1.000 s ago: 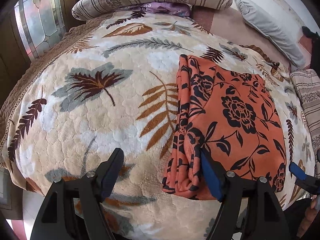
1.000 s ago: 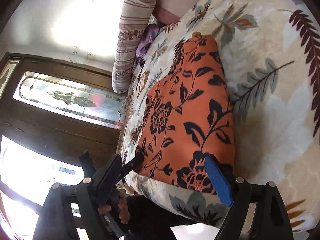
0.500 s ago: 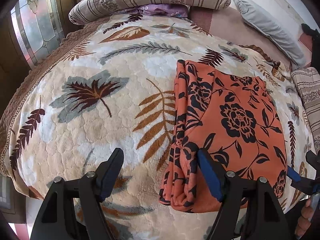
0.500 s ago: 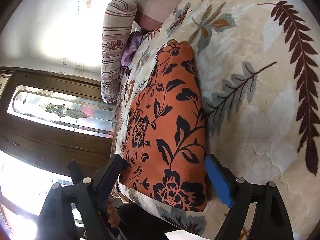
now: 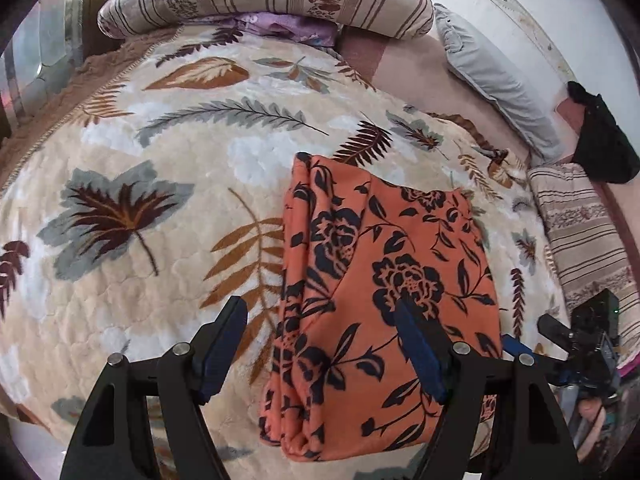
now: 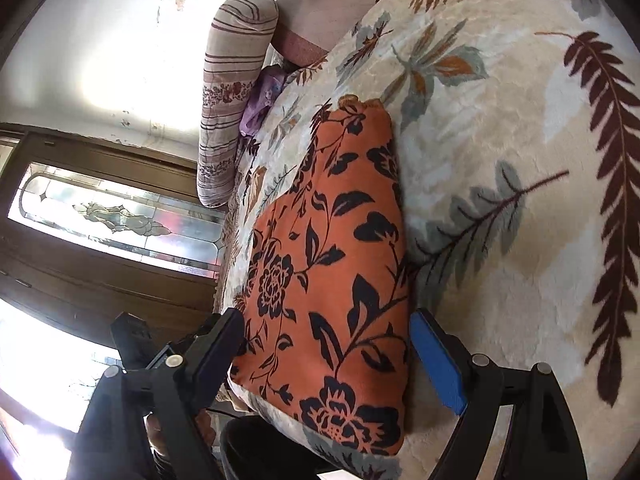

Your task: Fold small clothes

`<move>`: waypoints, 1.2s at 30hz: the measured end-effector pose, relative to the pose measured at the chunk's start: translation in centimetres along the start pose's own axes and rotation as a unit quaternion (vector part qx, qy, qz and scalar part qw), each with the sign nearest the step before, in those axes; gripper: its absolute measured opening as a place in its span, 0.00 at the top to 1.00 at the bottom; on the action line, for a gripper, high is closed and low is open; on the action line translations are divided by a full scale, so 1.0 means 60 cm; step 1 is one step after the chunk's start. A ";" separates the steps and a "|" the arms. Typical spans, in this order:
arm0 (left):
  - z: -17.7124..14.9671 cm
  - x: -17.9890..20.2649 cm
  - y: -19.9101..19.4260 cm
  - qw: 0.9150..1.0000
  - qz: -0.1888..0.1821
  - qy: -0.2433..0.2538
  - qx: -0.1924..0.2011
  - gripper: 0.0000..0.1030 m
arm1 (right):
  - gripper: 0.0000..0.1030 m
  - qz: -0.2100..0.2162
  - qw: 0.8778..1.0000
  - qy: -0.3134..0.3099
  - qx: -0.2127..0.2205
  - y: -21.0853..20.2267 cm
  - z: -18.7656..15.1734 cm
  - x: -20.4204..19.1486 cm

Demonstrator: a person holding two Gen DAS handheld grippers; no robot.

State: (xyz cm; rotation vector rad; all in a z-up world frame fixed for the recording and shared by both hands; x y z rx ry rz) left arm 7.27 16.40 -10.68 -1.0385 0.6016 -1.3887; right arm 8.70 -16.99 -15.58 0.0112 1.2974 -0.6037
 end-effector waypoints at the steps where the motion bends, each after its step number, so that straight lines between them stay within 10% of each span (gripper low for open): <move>1: 0.003 0.004 0.014 1.000 -0.009 0.002 -0.012 0.25 | 0.16 -0.001 1.000 -0.002 -0.002 0.007 0.009 0.001; 6: -0.015 0.017 0.101 0.996 -0.040 0.017 -0.083 0.25 | 0.16 -0.027 0.999 0.004 -0.040 0.075 0.043 0.027; 16: -0.020 0.031 0.107 0.996 -0.056 0.026 -0.063 0.26 | 0.19 -0.055 0.996 -0.015 -0.070 0.120 0.043 0.024; 19: -0.020 0.039 0.110 0.996 -0.052 0.038 -0.066 0.36 | 0.49 -0.097 0.991 -0.046 -0.086 0.135 0.041 0.021; 24: -0.017 0.050 0.109 0.995 -0.068 0.031 -0.064 0.57 | 0.64 -0.122 0.984 -0.094 -0.093 0.142 0.044 -0.008; 36: 0.052 0.239 0.075 0.989 -0.131 0.063 0.007 0.63 | 0.67 -0.129 0.976 -0.174 -0.028 -0.022 0.170 -0.066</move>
Point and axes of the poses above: each gripper's, at about its wrist camera, not at the fingertips, and y roughly the way its jaws point, x to its right, z to its top, the point moved 6 cm from there along y, roughly the way its jaws point, and after that the axes turned 10 degrees about z, right-handed, at the moved point
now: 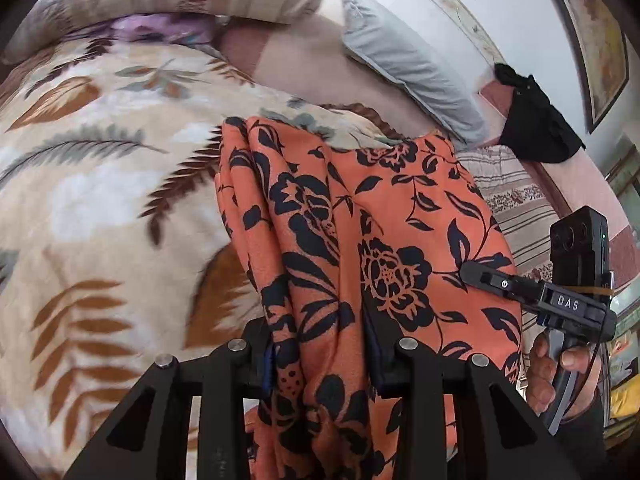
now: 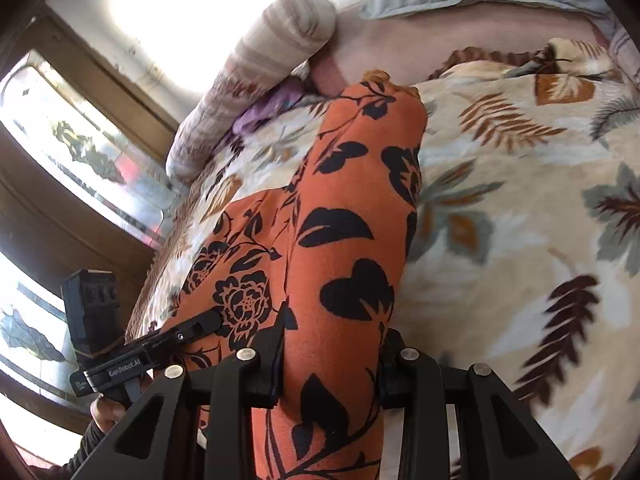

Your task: Fold small clothes

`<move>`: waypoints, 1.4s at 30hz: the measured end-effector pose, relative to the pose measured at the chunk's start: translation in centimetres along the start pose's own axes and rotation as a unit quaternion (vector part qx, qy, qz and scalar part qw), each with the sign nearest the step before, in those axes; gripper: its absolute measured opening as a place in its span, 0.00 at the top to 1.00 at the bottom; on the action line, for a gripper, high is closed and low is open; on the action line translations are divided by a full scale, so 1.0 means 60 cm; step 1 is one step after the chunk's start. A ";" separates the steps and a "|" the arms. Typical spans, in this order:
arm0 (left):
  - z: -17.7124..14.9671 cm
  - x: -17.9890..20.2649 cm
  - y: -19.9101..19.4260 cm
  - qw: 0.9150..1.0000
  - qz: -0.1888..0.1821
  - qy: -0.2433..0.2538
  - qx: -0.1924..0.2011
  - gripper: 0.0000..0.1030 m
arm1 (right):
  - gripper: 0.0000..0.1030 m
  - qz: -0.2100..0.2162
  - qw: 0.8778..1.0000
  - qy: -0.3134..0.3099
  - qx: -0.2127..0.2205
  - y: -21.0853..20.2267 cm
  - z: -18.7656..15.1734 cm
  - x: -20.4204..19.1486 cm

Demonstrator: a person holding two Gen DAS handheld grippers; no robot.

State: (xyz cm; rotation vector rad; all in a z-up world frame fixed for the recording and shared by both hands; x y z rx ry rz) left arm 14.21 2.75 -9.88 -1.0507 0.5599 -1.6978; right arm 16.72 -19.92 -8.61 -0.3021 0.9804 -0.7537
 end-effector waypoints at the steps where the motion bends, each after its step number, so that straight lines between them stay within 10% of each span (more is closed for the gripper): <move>1: 0.005 0.014 0.020 1.000 0.002 0.001 -0.006 0.62 | 0.66 0.002 1.000 0.012 0.003 -0.006 0.009 0.022; 5: -0.025 0.024 0.132 0.989 0.115 0.042 -0.086 0.48 | 0.52 -0.033 0.995 0.093 -0.011 0.001 -0.005 0.167; 7: -0.023 0.021 0.121 0.991 0.115 0.032 -0.063 0.43 | 0.51 -0.071 0.990 0.125 -0.007 -0.011 -0.036 0.213; 13: -0.017 0.028 0.027 0.985 0.160 0.071 0.000 0.40 | 0.49 -0.059 0.994 0.050 0.074 -0.088 -0.041 0.119; 17: -0.039 0.023 0.033 0.981 0.172 0.084 -0.004 0.36 | 0.30 0.006 0.998 0.020 0.064 -0.077 -0.031 0.051; 21: -0.071 0.007 0.079 0.977 0.193 0.074 -0.053 0.33 | 0.27 -0.022 0.995 0.095 -0.005 0.002 -0.070 0.129; 28: -0.076 0.010 0.058 0.976 0.196 0.091 -0.021 0.32 | 0.28 0.014 0.996 0.072 0.054 -0.028 0.011 0.087; 33: -0.076 0.005 0.058 0.978 0.193 0.065 -0.034 0.27 | 0.24 0.009 0.982 0.180 0.048 0.024 0.029 0.203; 42: -0.086 0.030 -0.036 0.972 0.222 0.078 0.018 0.27 | 0.21 0.023 0.993 0.073 0.089 -0.108 -0.084 0.023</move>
Point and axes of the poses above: each gripper's, at about its wrist camera, not at the fingertips, and y roughly the way its jaws point, x to its right, z to its top, the point moved 6 cm from there along y, roughly the way its jaws point, and after that the axes turned 10 degrees about z, right-handed, at the moved point
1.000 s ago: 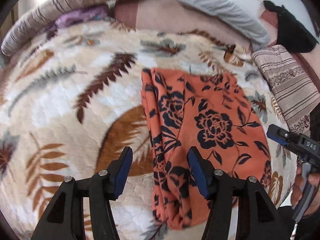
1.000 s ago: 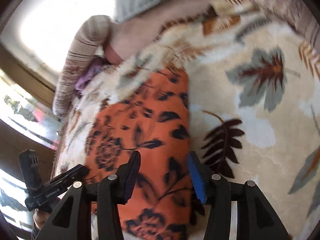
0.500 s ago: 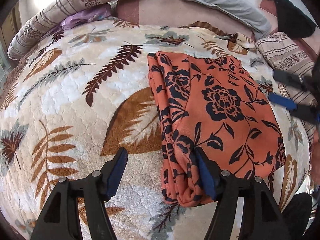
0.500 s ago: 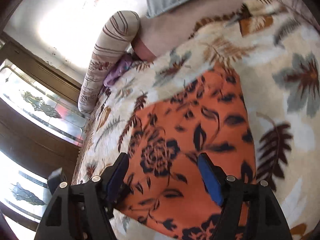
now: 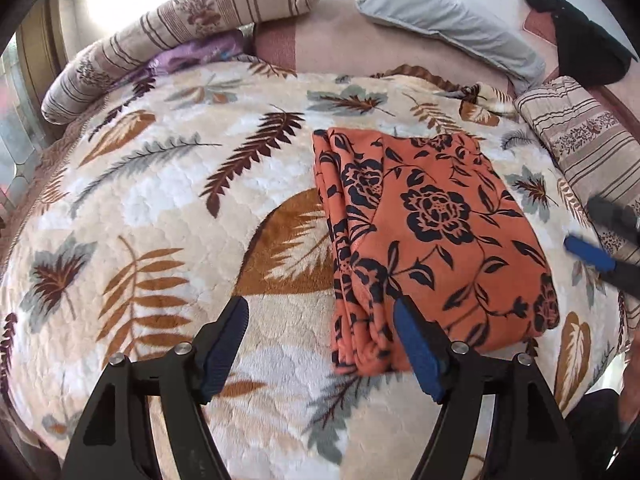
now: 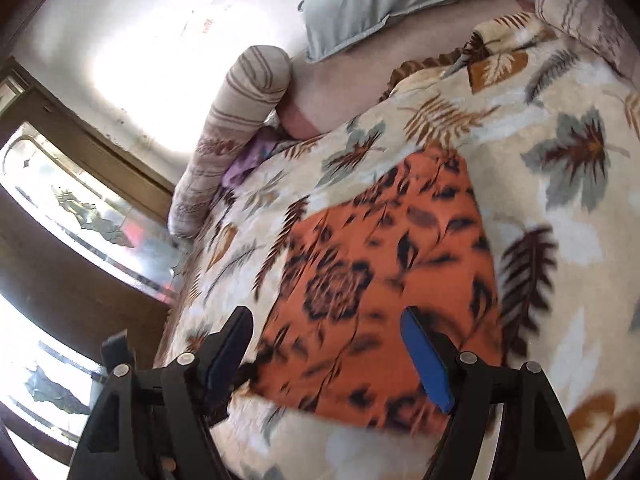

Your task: Fold small clothes

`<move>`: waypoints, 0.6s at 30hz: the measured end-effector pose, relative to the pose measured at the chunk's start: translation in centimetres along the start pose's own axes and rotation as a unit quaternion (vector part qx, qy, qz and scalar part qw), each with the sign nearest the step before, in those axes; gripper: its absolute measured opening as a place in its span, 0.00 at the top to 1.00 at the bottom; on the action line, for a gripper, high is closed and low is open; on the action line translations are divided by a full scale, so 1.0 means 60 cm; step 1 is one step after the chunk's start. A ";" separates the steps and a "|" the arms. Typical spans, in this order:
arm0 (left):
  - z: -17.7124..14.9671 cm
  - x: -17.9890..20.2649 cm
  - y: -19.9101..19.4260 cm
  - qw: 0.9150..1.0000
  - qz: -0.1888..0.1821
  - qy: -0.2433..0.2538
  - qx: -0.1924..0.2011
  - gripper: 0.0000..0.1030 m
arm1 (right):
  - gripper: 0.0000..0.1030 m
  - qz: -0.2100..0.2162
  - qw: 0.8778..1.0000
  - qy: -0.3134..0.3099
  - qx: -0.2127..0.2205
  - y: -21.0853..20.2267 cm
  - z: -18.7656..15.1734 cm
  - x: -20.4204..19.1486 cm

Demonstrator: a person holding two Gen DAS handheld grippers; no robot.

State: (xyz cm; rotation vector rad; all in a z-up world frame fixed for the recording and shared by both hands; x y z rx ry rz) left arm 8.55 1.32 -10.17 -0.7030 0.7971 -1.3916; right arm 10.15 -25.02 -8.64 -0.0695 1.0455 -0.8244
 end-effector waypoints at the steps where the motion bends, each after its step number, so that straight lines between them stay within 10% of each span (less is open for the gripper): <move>1: -0.001 -0.002 -0.011 1.000 0.001 -0.002 0.003 0.27 | 0.21 -0.001 1.000 0.001 -0.007 -0.012 -0.016 0.006; 6: -0.019 -0.013 -0.048 1.000 0.010 -0.009 0.001 0.27 | 0.21 -0.038 0.994 0.089 -0.055 0.034 -0.074 0.084; 10: -0.029 -0.019 -0.077 1.000 0.018 -0.010 0.020 0.25 | 0.21 -0.016 0.999 0.030 -0.013 -0.018 -0.082 0.002; 18: -0.054 -0.004 -0.110 0.999 0.018 0.000 0.030 0.23 | 0.17 -0.118 0.992 -0.034 -0.014 -0.067 -0.182 -0.052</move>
Point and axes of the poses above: each gripper's, at about its wrist camera, not at the fingertips, and y roughly the way its jaws point, x to its right, z to its top, the point moved 6 cm from there along y, roughly the way its jaws point, and after that the axes turned 10 degrees about z, right-handed, at the moved point
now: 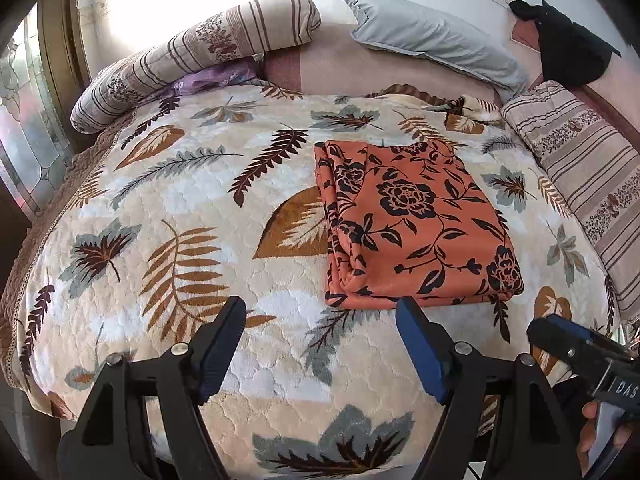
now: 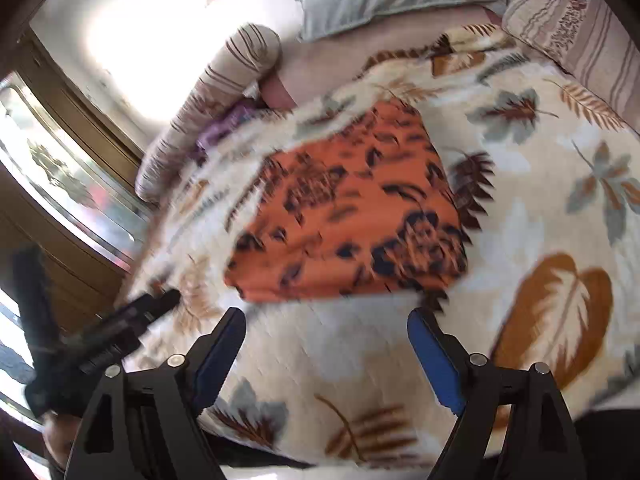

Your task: Fold small clothes

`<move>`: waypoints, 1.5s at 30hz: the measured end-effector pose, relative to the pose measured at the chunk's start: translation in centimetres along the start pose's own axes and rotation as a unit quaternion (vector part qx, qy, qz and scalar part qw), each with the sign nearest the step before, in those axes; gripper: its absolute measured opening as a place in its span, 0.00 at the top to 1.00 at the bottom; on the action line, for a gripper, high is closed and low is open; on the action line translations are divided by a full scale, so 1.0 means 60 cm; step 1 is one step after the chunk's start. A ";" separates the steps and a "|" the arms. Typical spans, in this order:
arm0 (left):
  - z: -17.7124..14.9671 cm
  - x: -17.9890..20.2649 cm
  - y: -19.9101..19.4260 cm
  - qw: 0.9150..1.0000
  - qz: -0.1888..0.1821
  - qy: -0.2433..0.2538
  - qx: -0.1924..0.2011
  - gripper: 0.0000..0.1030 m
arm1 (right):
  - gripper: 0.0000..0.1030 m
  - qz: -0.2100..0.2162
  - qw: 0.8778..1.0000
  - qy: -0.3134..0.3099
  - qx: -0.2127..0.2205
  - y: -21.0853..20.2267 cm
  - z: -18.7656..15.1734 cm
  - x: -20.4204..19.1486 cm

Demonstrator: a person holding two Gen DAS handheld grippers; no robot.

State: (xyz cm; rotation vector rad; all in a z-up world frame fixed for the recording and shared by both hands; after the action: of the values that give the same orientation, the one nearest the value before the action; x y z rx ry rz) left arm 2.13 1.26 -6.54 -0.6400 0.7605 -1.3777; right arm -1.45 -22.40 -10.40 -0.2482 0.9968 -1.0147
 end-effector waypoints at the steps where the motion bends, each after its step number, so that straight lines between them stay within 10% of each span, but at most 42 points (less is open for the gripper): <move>1: -0.004 0.000 -0.005 1.000 -0.001 0.002 0.003 0.21 | 0.17 -0.002 1.000 0.003 -0.007 -0.008 -0.011 0.003; 13: -0.034 -0.027 -0.014 0.999 0.028 -0.039 0.024 0.12 | 0.02 -0.106 0.992 -0.070 0.011 -0.015 -0.008 0.015; 16: -0.035 -0.027 -0.004 0.999 0.024 -0.042 0.010 0.12 | 0.02 -0.068 0.996 -0.052 -0.002 -0.012 -0.017 0.018; 45: 0.024 0.032 -0.033 0.999 0.044 -0.007 0.032 0.09 | 0.01 -0.171 0.979 -0.101 0.044 -0.035 0.020 0.009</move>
State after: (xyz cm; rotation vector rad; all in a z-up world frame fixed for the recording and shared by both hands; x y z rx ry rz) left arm 2.10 -0.87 -4.27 -0.5604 0.7218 -1.3108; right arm -1.67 -24.30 -8.80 -0.4511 0.7359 -1.3148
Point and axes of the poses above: each gripper's, at about its wrist camera, not at the fingertips, and y roughly the way its jaws point, x to its right, z to its top, the point moved 6 cm from there along y, roughly the way its jaws point, and after that the axes turned 10 degrees about z, right-handed, at the moved point
